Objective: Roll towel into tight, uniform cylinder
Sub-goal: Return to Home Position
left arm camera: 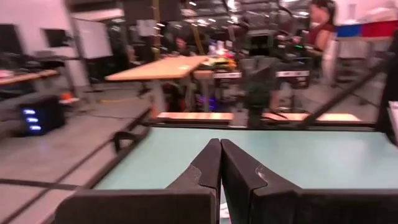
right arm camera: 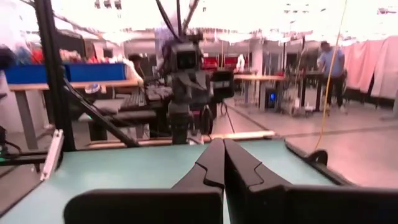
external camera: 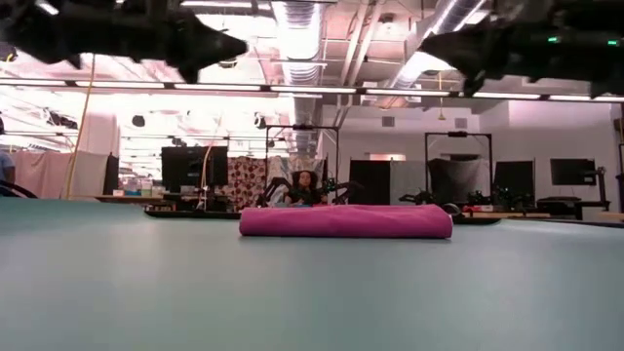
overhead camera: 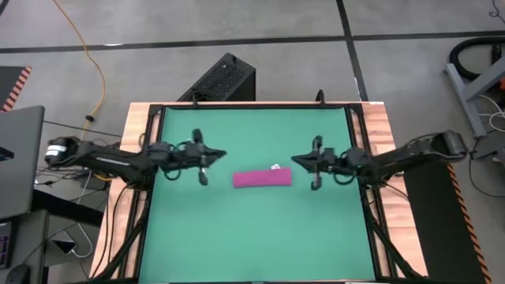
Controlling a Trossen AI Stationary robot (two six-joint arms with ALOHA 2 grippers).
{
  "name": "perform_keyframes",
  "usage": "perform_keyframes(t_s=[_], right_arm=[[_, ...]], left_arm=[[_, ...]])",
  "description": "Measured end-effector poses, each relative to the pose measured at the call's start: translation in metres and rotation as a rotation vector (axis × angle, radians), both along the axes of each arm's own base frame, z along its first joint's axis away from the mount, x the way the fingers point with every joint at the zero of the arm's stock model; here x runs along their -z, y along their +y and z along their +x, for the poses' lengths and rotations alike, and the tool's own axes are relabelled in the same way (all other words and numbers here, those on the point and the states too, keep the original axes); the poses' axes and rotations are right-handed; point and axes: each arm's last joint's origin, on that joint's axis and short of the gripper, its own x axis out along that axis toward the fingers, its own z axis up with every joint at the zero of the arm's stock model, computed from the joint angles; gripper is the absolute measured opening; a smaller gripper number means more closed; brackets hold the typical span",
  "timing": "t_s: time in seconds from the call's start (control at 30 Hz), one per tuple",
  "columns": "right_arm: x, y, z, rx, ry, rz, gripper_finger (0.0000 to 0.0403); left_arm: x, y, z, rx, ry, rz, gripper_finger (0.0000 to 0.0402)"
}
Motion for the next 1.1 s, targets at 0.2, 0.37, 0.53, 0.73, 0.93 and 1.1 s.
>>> perform_keyframes(t_s=[0.2,0.37,0.53,0.73,0.93,1.1], right_arm=[[0.006,-0.003,-0.030,0.039,-0.027,-0.014,0.0017],[0.019,-0.004,-0.042,0.052,0.022,-0.015,0.0017],[0.025,-0.005,-0.050,0.079,0.020,-0.005,0.0017],[0.018,-0.007,-0.062,0.128,-0.040,-0.025,0.0017],[0.019,-0.009,-0.074,0.169,-0.017,-0.023,0.0017],[0.014,-0.010,-0.084,0.169,-0.003,-0.012,0.0017]], left_arm=[[0.025,0.006,-0.039,-0.109,-0.044,-0.049,0.0000],[0.045,0.007,-0.056,-0.133,-0.064,-0.096,0.0000],[0.053,0.008,-0.064,-0.150,-0.047,-0.119,0.0000],[0.049,0.009,-0.068,-0.158,-0.083,-0.126,0.0000],[0.049,0.011,-0.073,-0.172,-0.089,-0.134,0.0000],[0.051,0.010,-0.076,-0.176,-0.062,-0.149,0.0000]])
